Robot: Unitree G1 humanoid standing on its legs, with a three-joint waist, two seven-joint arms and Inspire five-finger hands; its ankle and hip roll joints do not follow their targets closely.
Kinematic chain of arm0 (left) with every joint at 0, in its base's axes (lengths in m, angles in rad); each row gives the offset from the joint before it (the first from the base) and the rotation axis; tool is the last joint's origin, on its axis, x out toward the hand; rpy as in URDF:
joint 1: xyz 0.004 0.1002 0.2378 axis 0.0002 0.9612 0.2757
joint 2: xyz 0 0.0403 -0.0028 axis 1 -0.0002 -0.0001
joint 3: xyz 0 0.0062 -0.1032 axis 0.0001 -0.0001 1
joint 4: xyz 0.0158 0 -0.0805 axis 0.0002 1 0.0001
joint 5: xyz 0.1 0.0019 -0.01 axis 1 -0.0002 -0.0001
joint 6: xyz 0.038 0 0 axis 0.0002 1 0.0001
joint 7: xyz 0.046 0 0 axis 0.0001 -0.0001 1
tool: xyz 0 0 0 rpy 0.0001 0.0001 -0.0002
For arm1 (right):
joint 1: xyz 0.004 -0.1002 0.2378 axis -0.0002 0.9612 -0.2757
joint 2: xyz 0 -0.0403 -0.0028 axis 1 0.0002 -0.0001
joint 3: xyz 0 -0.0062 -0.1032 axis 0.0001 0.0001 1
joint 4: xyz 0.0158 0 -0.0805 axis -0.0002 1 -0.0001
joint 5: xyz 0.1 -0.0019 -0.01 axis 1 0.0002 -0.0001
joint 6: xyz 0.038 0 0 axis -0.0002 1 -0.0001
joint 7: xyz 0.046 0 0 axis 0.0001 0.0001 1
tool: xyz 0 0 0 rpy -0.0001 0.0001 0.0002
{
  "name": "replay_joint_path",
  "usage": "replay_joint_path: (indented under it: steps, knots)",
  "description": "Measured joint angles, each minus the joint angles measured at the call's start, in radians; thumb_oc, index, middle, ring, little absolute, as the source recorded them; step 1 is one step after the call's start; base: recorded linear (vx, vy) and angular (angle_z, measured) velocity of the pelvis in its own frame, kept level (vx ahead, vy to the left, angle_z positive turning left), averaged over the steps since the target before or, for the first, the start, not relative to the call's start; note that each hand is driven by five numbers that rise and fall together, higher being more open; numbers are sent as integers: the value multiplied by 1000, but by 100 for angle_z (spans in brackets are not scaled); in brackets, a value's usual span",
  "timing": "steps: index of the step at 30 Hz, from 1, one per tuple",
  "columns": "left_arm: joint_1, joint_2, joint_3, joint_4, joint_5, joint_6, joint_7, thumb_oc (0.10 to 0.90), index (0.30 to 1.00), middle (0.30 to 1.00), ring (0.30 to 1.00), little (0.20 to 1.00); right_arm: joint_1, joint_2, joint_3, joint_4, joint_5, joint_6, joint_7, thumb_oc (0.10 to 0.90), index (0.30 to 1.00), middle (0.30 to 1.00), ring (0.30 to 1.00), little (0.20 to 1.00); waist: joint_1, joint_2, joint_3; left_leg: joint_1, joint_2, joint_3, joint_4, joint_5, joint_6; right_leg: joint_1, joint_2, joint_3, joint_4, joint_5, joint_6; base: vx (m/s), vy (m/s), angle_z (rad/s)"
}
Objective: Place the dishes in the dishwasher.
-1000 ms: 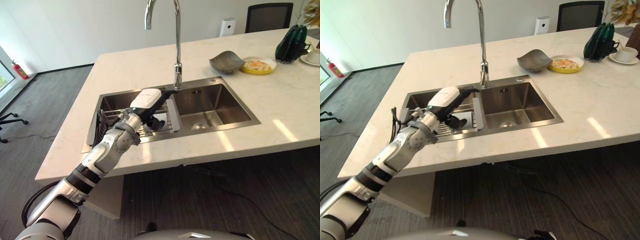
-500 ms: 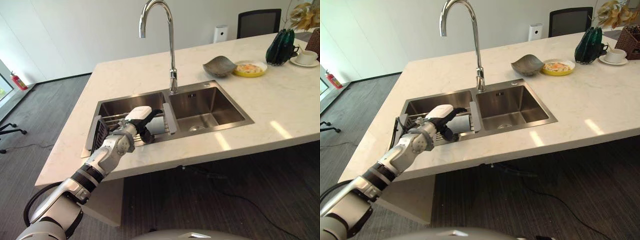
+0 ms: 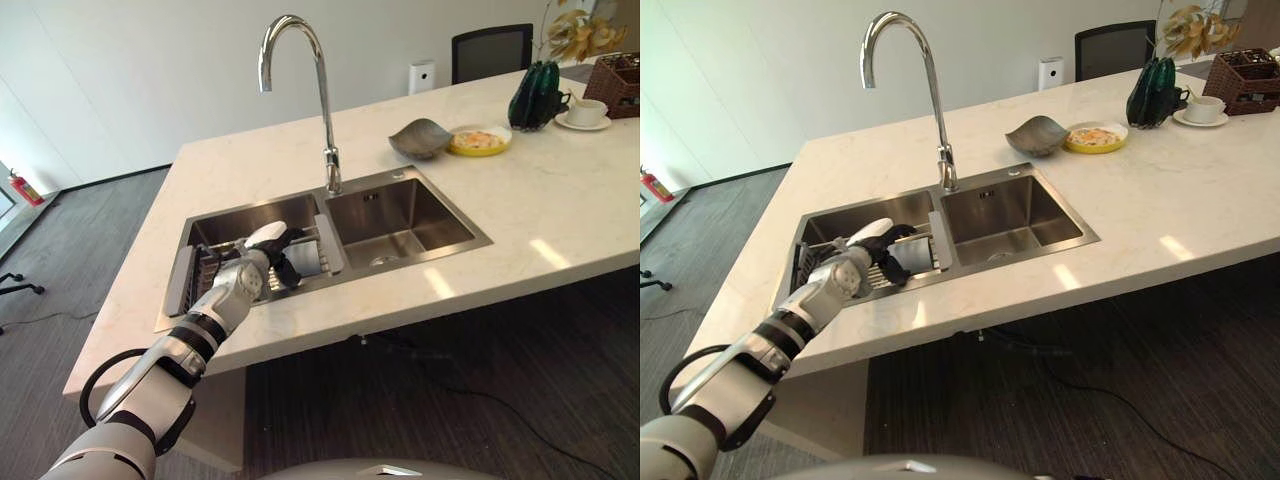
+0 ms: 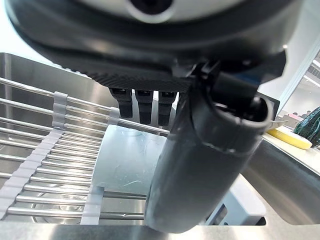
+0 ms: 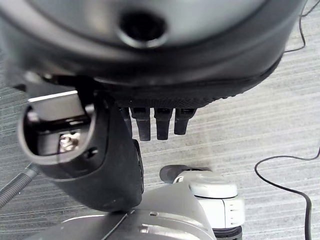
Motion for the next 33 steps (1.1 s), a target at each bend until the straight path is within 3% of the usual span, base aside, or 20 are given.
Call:
replay_joint_path:
  steps: [11,20,25,28,29,31,33]
  knots:
    - [-11,-14,-1,65,-20,0,26,800,900,900,900,900,-4,-12,2,2,-21,18,-6,800,900,900,900,900,-2,7,-3,-5,1,25,0,-4,4,-45,-4,23,57,-26,5,2,-5,-6]
    - [-55,-38,-31,166,-26,15,41,800,900,900,900,900,-11,-38,2,2,-23,29,-3,800,900,900,900,900,-22,57,9,-14,0,32,0,-5,4,-80,-5,31,101,-51,7,7,0,-1]
    - [-62,-39,-31,166,-26,14,37,800,900,900,900,900,-10,-38,2,2,-27,33,-3,800,900,900,900,900,-22,55,11,-14,-1,34,1,-3,0,-90,-7,33,120,-63,7,27,5,0]
    - [-75,-61,-33,301,10,-25,58,800,900,900,900,900,-25,-60,-9,23,-49,32,3,800,900,900,900,900,-23,88,10,-11,-3,68,0,-17,1,-130,-14,60,176,-89,13,40,-5,-29]
    - [-82,-94,-30,430,36,-4,67,634,651,651,651,651,-50,-75,-11,28,-58,32,3,800,900,900,900,900,-35,116,10,-18,-7,87,-5,-25,-3,-160,-18,78,205,-99,15,52,-6,-36]
    - [-98,-104,-22,474,55,25,88,400,300,300,300,300,-47,-75,-10,29,-58,34,3,800,900,900,900,900,-45,123,14,-22,-9,87,0,-16,6,-181,-17,78,240,-112,10,28,-7,-11]
    - [-104,-106,-20,501,72,33,92,400,300,300,300,300,-42,-70,-9,38,-59,44,5,800,900,900,900,900,-50,123,14,-20,-7,87,1,-10,-3,-191,-15,79,264,-130,10,0,0,0]
